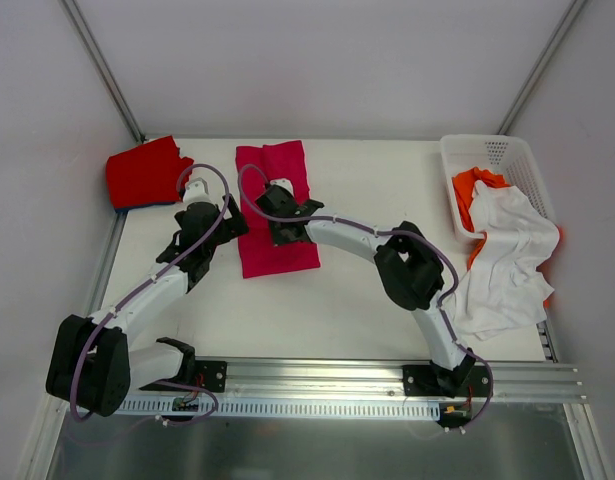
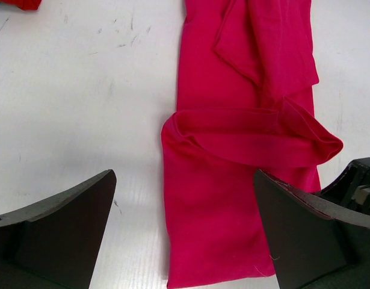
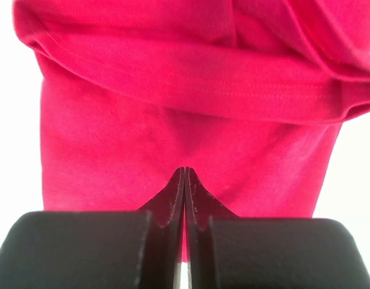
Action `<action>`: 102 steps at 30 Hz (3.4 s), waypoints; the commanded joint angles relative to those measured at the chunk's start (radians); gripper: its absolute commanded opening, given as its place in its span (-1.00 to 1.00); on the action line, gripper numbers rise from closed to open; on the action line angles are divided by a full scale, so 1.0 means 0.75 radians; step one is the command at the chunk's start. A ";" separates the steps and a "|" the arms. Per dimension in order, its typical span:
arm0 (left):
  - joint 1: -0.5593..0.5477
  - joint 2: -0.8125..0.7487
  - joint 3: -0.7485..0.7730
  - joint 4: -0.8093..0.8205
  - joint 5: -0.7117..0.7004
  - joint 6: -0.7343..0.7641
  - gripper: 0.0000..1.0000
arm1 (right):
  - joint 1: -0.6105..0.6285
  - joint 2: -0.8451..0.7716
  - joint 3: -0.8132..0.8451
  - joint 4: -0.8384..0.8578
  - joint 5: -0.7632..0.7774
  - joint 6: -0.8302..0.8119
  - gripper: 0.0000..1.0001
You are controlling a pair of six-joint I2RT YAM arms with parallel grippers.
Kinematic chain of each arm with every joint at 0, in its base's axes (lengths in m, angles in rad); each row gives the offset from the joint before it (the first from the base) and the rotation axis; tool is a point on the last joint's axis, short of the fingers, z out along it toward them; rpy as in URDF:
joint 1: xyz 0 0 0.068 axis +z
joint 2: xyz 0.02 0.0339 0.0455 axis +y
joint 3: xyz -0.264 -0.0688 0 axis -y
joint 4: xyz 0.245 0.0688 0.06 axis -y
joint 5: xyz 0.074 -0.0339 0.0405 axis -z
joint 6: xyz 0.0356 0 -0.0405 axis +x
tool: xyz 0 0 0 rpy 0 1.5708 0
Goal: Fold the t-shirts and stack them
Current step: Fold the tshirt
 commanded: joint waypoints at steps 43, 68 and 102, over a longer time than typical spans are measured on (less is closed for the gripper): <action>0.000 -0.039 -0.039 0.006 0.123 -0.054 0.98 | -0.295 -0.118 0.231 0.052 0.421 -0.263 0.99; -0.006 -0.048 -0.596 0.398 0.424 -0.463 0.98 | -0.338 -0.715 -1.295 1.041 -0.601 0.287 0.86; -0.024 0.239 -0.600 0.660 0.602 -0.588 0.97 | -0.379 -0.585 -1.419 1.326 -0.747 0.481 -0.99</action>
